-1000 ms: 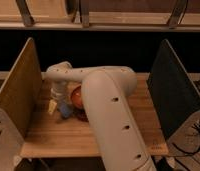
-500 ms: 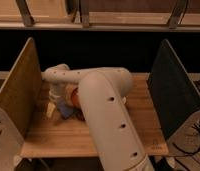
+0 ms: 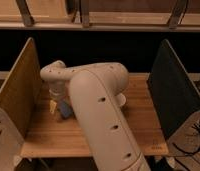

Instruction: Place the white sponge in the ceramic bowl

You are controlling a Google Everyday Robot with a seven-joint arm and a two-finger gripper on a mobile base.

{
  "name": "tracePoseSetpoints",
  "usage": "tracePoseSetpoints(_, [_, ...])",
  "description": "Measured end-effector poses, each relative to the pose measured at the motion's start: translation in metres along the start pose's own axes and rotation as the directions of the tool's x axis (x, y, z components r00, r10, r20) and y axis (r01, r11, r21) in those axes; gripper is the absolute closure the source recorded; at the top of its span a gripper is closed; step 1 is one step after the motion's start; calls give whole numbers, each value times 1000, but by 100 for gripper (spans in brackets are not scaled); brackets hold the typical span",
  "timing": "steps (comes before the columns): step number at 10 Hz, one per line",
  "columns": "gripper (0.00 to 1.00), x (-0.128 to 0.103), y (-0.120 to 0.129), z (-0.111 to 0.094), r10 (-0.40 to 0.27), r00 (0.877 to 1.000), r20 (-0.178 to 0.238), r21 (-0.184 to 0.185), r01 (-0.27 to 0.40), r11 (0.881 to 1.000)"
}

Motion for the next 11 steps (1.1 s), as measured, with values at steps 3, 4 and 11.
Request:
tracePoseSetpoints(3, [20,-13,9,16,-2,1000,-16,-46,1,999])
tracePoseSetpoints(4, [20,-18,11,20,-8,1000,-9,-66,7,998])
tracePoseSetpoints(11, [29,-23,5,35,-12,1000,-12,-126,10,992])
